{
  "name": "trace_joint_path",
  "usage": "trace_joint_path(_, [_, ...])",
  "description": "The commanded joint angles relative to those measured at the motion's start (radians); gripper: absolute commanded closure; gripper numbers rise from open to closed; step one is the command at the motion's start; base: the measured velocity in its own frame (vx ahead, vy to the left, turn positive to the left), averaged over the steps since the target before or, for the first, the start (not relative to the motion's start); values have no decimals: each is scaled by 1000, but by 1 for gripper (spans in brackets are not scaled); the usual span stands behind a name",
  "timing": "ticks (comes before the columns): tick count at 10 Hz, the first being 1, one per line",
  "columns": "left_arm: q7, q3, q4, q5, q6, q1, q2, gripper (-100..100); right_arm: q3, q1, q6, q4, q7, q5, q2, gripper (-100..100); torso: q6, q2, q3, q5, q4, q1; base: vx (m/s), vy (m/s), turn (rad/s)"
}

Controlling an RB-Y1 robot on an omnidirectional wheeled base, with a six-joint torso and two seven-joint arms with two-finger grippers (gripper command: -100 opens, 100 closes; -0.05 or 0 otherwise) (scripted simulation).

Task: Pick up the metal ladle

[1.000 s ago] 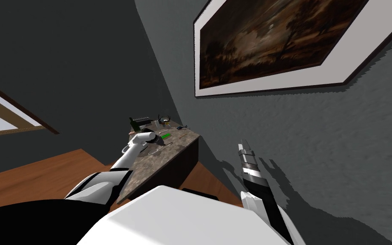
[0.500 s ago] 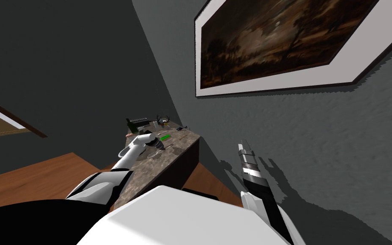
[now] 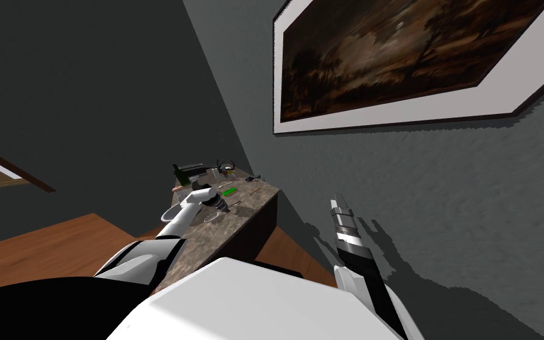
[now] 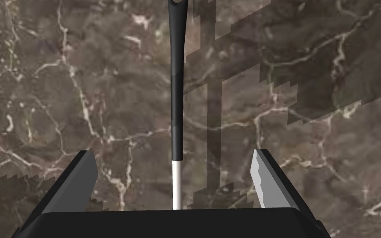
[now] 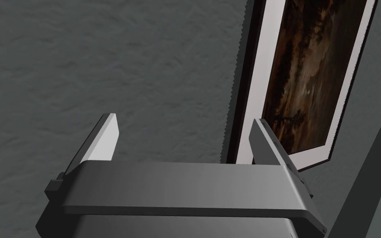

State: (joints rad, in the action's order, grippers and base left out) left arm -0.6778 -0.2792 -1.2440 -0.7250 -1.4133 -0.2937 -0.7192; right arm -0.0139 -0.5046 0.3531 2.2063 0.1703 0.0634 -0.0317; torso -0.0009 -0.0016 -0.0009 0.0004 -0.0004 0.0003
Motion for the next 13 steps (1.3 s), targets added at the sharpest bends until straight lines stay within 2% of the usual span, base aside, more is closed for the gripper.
trace_joint_path(1, [13,4,25,10,29,-1,13,-100,0,0,0,0,0,0,0,0,0,0,0,0,0,0,29,7,-11])
trace_joint_path(2, [20,6,38,16,47,0,23,-100,0,0,0,0,0,0,0,0,0,-1,0,0,0,0,27,5,-8])
trace_joint_path(3, [16,4,31,12,37,2,18,-100,0,0,0,0,0,0,0,0,0,-1,0,0,0,0,11,2,-2])
trace_joint_path(4, [18,4,33,12,41,2,19,100,0,0,0,0,0,0,0,0,0,0,0,0,0,0,0,0,0])
trace_joint_path(8, [18,5,33,14,39,2,17,100,0,0,0,0,0,0,0,0,0,1,1,2,0,2,0,0,0])
trace_joint_path(9, [18,5,33,14,39,2,17,0,0,0,0,0,0,0,0,0,0,1,0,3,0,2,0,0,0])
trace_joint_path(10, [4,1,8,1,7,-3,1,100,0,0,0,0,0,0,0,0,0,1,0,3,0,2,-24,-7,11])
trace_joint_path(11, [-1,0,-1,-3,-5,-5,-6,100,0,0,0,0,0,0,0,0,0,2,1,2,0,2,-39,-8,14])
trace_joint_path(12, [5,0,4,0,8,0,-1,100,0,0,0,0,0,0,0,0,0,3,2,2,1,1,-16,-2,2])
trace_joint_path(13, [3,0,3,-1,4,-1,-2,0,0,0,0,0,0,0,0,0,0,2,1,3,0,2,0,0,0])
